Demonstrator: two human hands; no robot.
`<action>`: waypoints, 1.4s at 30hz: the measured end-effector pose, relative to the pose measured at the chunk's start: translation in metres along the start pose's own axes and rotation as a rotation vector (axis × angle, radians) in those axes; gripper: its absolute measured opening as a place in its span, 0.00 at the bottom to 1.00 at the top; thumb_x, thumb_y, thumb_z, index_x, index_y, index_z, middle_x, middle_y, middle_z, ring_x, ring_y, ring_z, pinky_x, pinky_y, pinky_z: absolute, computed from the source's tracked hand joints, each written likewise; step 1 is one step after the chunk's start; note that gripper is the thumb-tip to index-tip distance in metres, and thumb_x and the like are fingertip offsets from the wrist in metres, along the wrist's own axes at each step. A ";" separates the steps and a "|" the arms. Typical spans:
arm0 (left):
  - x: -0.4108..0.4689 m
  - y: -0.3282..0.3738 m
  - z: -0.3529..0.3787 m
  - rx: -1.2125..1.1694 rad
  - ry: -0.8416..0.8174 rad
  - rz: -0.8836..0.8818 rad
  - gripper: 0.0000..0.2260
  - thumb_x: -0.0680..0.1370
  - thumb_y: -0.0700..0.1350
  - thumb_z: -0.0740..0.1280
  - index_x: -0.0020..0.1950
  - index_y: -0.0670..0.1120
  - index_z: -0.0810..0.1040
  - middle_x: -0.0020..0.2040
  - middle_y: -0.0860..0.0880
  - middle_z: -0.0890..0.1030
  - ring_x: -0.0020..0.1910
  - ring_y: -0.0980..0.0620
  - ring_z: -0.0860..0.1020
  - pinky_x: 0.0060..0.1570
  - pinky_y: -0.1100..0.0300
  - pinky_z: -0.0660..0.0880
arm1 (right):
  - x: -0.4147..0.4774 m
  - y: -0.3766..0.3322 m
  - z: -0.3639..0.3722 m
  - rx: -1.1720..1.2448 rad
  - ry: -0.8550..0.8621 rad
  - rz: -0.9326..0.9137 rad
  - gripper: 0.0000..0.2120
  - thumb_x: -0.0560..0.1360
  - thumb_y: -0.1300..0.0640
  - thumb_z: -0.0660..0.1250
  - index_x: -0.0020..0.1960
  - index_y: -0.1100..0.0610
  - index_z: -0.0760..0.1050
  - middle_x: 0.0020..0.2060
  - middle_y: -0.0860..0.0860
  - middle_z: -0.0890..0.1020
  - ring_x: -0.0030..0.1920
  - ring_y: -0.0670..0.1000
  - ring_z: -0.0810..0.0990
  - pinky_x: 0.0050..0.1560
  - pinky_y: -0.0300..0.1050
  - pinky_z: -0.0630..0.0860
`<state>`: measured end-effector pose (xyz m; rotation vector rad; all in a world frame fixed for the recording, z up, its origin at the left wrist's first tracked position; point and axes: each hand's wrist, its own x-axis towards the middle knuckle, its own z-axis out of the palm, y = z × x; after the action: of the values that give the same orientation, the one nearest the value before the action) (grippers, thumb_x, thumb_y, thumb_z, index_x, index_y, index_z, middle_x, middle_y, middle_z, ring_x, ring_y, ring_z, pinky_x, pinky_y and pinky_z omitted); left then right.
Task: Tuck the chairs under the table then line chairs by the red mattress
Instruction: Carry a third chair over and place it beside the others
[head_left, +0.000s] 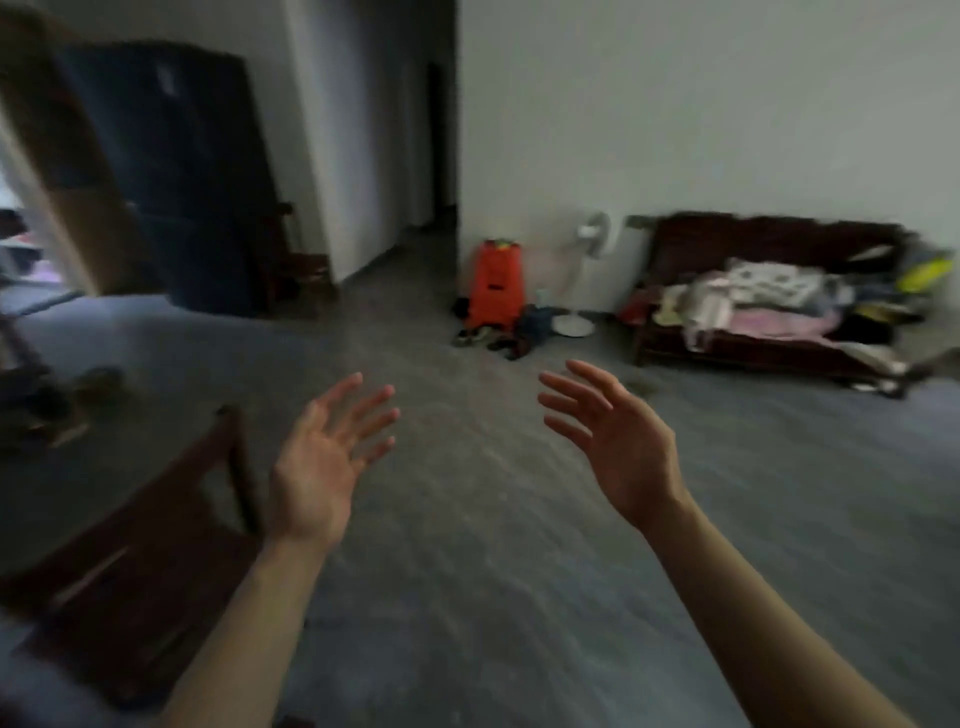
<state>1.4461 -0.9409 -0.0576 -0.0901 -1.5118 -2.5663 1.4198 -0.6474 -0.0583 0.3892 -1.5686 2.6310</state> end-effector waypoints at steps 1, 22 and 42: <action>0.012 -0.014 0.030 -0.004 -0.074 -0.026 0.21 0.84 0.55 0.51 0.66 0.49 0.78 0.63 0.43 0.84 0.58 0.45 0.83 0.57 0.48 0.75 | -0.009 -0.021 -0.023 -0.019 0.059 -0.047 0.24 0.78 0.49 0.57 0.70 0.58 0.73 0.67 0.61 0.80 0.66 0.61 0.79 0.67 0.59 0.71; -0.113 -0.329 0.664 -0.069 -1.105 -0.497 0.24 0.82 0.59 0.54 0.73 0.50 0.75 0.67 0.43 0.82 0.66 0.39 0.79 0.58 0.44 0.74 | -0.359 -0.343 -0.448 -0.190 1.072 -0.668 0.22 0.84 0.51 0.50 0.68 0.56 0.77 0.65 0.61 0.81 0.64 0.60 0.80 0.66 0.57 0.72; -0.317 -0.644 1.228 -0.273 -1.538 -0.829 0.23 0.82 0.56 0.54 0.71 0.47 0.76 0.66 0.41 0.82 0.61 0.39 0.82 0.61 0.43 0.72 | -0.568 -0.602 -0.835 -0.432 1.536 -0.881 0.21 0.84 0.51 0.52 0.69 0.57 0.76 0.67 0.63 0.79 0.64 0.61 0.80 0.64 0.54 0.78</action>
<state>1.6123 0.4714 -0.0583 -2.3538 -1.5765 -3.4165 1.9175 0.4175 -0.0573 -0.6697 -0.9004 1.1131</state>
